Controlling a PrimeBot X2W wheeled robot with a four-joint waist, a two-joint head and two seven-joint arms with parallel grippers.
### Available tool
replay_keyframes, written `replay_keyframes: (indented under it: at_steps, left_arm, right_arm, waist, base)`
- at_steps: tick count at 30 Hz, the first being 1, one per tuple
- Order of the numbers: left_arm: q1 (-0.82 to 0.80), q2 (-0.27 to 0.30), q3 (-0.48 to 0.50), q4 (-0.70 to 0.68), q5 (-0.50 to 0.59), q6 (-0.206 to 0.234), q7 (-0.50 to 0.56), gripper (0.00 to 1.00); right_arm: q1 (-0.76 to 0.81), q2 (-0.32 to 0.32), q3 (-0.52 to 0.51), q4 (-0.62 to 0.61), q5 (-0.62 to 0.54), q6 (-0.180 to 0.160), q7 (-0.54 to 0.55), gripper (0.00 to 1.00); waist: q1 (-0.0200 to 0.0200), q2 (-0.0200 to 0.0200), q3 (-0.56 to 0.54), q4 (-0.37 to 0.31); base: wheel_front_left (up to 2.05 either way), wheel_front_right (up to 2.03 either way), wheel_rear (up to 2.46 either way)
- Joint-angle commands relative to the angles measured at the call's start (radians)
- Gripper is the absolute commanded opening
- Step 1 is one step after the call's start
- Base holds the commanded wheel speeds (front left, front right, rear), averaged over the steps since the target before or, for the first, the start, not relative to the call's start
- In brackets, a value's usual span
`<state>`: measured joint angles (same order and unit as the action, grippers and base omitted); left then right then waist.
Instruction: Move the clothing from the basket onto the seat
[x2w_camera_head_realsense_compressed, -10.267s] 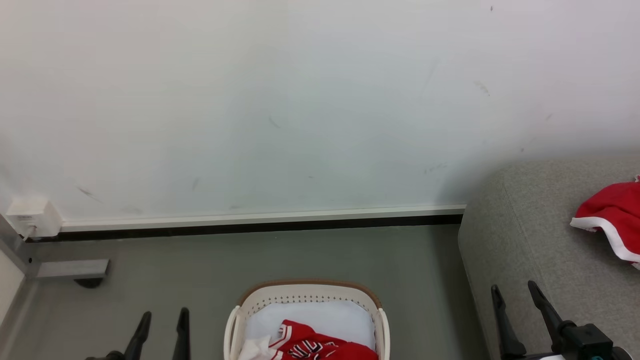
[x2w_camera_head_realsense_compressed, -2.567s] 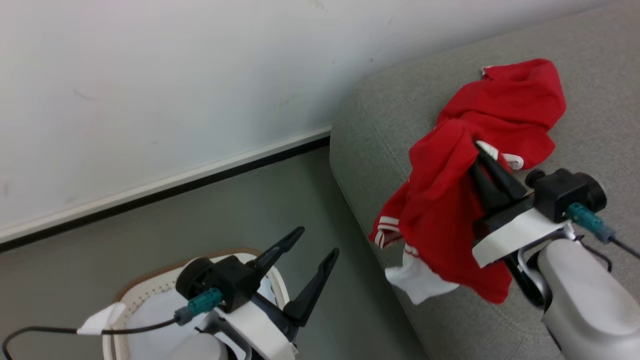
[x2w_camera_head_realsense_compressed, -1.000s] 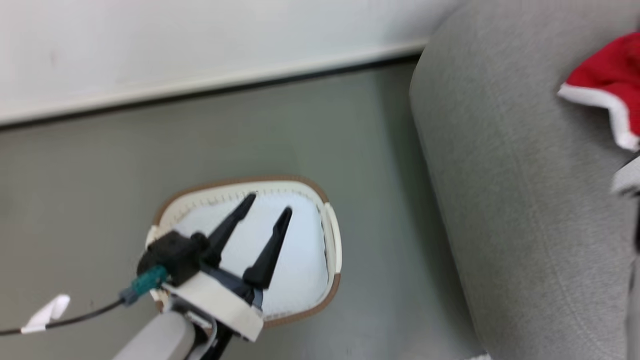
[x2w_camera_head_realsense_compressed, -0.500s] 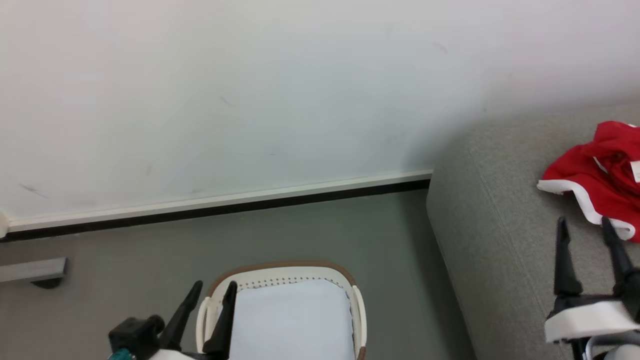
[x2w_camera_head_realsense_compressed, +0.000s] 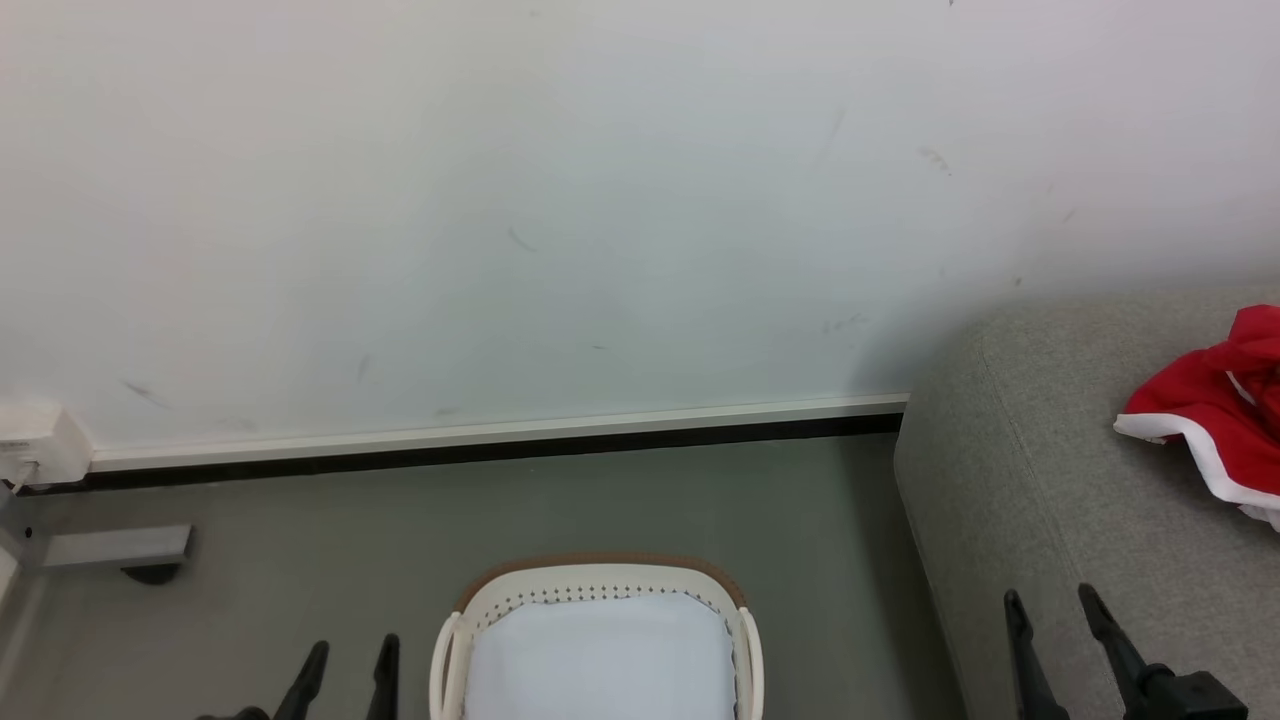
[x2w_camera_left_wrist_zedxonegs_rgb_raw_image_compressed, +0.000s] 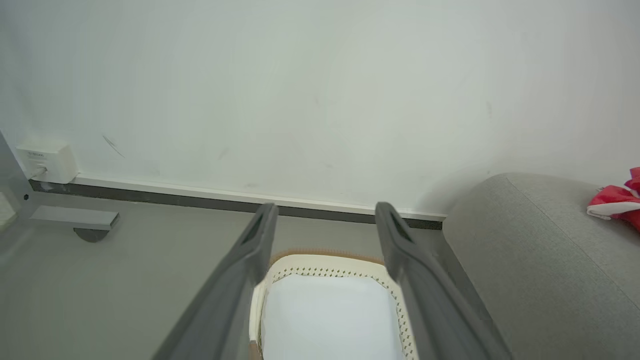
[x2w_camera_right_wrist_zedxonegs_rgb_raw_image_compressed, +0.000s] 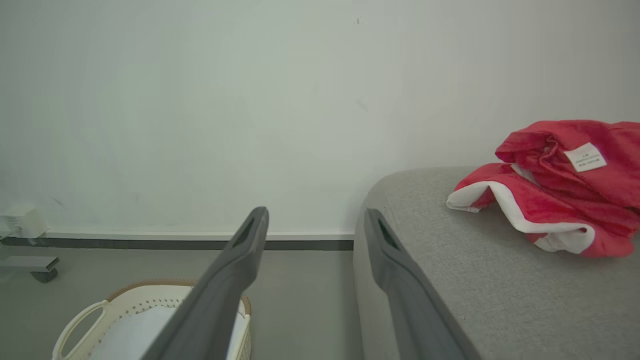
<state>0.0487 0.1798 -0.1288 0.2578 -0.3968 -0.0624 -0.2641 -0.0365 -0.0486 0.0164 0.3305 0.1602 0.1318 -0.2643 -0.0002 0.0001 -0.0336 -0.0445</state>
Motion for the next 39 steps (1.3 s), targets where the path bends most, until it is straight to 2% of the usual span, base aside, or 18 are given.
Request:
replay_keyframes:
  at_steps: [1, 12, 32, 36, 37, 39]
  left_arm:
    - [0.011, -0.009, 0.020, 0.009, 0.024, -0.008, 0.000, 1.00]
    - [0.027, -0.082, 0.118, 0.009, 0.124, -0.048, 0.000, 1.00]
    - [0.023, -0.115, 0.161, 0.015, 0.169, -0.069, 0.000, 1.00]
    - [0.018, -0.108, 0.136, 0.014, 0.174, -0.069, 0.000, 1.00]
    - [0.019, -0.109, 0.132, 0.016, 0.161, -0.066, 0.000, 0.00]
    - [0.021, -0.115, 0.124, 0.031, 0.157, -0.066, 0.001, 0.00]
  right_arm:
    - [0.008, -0.004, 0.008, 0.014, 0.008, -0.002, 0.000, 1.00]
    - [-0.015, -0.004, 0.041, 0.070, 0.018, -0.002, 0.000, 1.00]
    - [-0.025, -0.004, 0.054, 0.081, 0.018, -0.002, 0.000, 1.00]
    - [-0.027, -0.004, 0.056, 0.083, 0.022, -0.002, 0.000, 1.00]
    - [-0.021, 0.000, 0.056, 0.082, 0.018, 0.000, 0.000, 0.00]
    - [-0.014, 0.002, 0.055, 0.093, 0.020, 0.000, 0.001, 0.00]
  waist:
    - [0.0002, -0.0001, 0.000, 0.001]
    - [0.0002, -0.0001, -0.007, 0.019]
    - [0.0002, -0.0001, -0.009, 0.033]
    - [0.0002, -0.0001, -0.008, 0.029]
    - [0.0002, -0.0001, -0.008, 0.030]
    - [0.0002, -0.0001, -0.008, 0.030]
  base:
    - [0.00, 0.00, 0.00]
    - [0.00, 0.00, 0.00]
    - [0.00, 0.00, 0.00]
    - [0.00, 0.00, 0.00]
    - [0.00, 0.00, 0.00]
    - [0.00, 0.00, 0.00]
